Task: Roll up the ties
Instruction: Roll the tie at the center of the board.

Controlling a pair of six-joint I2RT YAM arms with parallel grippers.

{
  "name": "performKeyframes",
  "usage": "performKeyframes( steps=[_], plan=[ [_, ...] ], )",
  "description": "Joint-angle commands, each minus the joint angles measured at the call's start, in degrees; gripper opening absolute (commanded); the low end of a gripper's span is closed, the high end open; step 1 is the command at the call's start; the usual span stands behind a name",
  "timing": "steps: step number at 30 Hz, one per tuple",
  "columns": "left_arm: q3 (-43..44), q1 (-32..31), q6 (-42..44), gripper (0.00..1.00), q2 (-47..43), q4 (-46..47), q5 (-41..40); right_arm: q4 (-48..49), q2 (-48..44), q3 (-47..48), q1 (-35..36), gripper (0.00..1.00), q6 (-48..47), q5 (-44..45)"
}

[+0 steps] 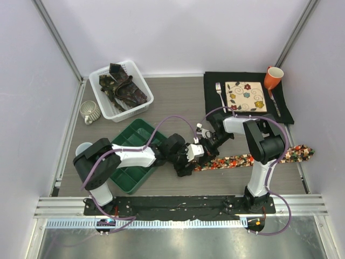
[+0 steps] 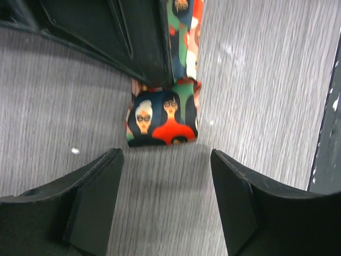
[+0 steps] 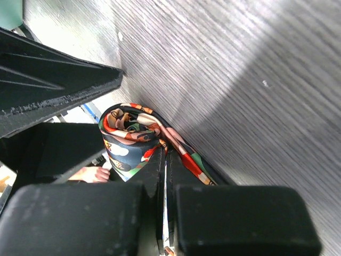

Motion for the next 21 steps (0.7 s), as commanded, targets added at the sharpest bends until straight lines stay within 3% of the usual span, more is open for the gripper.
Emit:
performKeyframes(
  steps=[1, 6, 11, 14, 15, 19, 21],
  plan=[
    [1.5, 0.2, -5.4, 0.73, 1.2, 6.6, 0.9, 2.6, -2.5, 0.2, -0.2, 0.01, 0.2, 3.6],
    [4.1, 0.2, -7.0, 0.74, 3.2, 7.3, 2.3, 4.2, -3.7, -0.4, -0.1, 0.01, 1.5, 3.1],
    [6.5, 0.1, -9.6, 0.7, 6.5, 7.8, 1.8, 5.2, -5.0, -0.9, 0.0, 0.01, 2.7, 2.5],
    [6.5, -0.2, -9.5, 0.59, 7.3, 7.7, 0.9, 5.6, -5.8, -1.0, 0.0, 0.01, 3.2, 1.9],
    [6.4, -0.3, -9.1, 0.49, 7.2, 7.3, 0.6, 5.6, -5.9, -0.9, 0.0, 0.01, 3.4, 1.7],
    [4.6, -0.4, -6.1, 0.31, 6.1, 5.6, -1.3, 5.4, -7.0, 0.0, -0.2, 0.01, 3.8, -0.1],
    [2.8, -0.6, -4.9, 0.22, 5.2, 5.0, -2.7, 5.2, -7.9, 0.4, -0.5, 0.07, 6.0, -1.7]
  ],
)
